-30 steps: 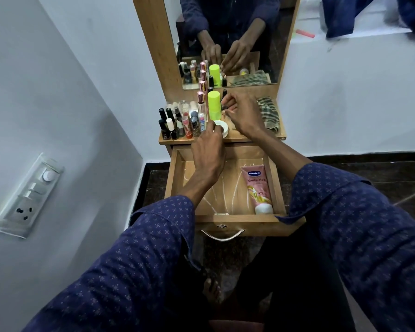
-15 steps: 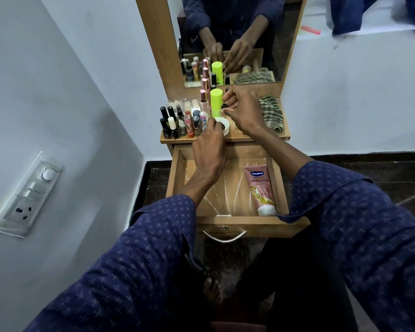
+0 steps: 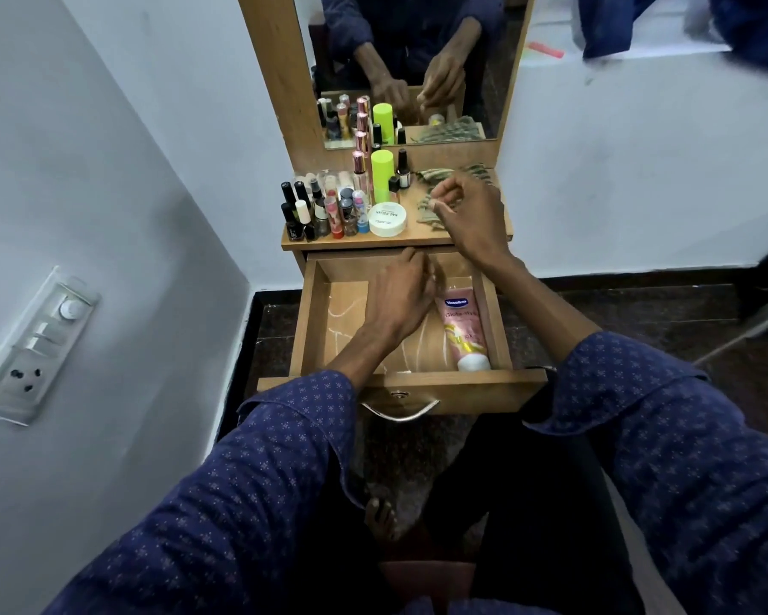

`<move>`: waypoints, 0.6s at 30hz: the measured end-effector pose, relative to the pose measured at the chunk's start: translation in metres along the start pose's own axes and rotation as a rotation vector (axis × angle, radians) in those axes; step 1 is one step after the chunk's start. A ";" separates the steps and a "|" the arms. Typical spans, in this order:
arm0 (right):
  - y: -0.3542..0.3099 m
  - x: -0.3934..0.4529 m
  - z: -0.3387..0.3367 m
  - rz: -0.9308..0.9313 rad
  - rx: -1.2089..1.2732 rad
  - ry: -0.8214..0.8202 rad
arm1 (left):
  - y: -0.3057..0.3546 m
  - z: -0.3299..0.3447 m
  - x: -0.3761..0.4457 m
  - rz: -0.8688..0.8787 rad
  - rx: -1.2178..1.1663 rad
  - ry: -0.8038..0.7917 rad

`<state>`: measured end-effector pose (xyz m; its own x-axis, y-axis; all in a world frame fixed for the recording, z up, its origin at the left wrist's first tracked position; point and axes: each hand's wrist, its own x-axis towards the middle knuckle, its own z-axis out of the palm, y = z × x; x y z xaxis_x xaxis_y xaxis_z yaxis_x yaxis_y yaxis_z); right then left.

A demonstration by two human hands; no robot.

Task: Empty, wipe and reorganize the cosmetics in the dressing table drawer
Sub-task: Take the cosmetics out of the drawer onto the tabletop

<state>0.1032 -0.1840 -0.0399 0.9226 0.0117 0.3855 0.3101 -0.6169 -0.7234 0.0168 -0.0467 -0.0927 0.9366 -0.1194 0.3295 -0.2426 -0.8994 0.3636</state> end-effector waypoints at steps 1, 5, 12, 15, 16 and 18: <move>0.004 -0.012 -0.003 0.015 0.007 0.013 | 0.002 0.003 -0.003 -0.020 -0.021 -0.052; 0.024 -0.069 -0.016 0.125 0.001 0.046 | 0.016 0.019 -0.015 -0.101 -0.030 -0.212; 0.044 -0.128 -0.013 0.228 -0.097 0.037 | 0.029 0.037 -0.028 -0.137 -0.088 -0.267; 0.048 -0.131 -0.013 0.280 -0.129 0.035 | 0.031 0.041 -0.033 -0.124 -0.082 -0.311; 0.046 -0.131 -0.012 0.282 -0.146 0.021 | 0.030 0.041 -0.033 -0.126 -0.079 -0.320; 0.043 -0.133 -0.011 0.268 -0.181 -0.018 | 0.029 0.040 -0.033 -0.133 -0.095 -0.333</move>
<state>-0.0089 -0.2210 -0.1163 0.9703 -0.1573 0.1839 0.0113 -0.7295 -0.6838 -0.0109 -0.0859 -0.1277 0.9887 -0.1485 -0.0223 -0.1209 -0.8753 0.4682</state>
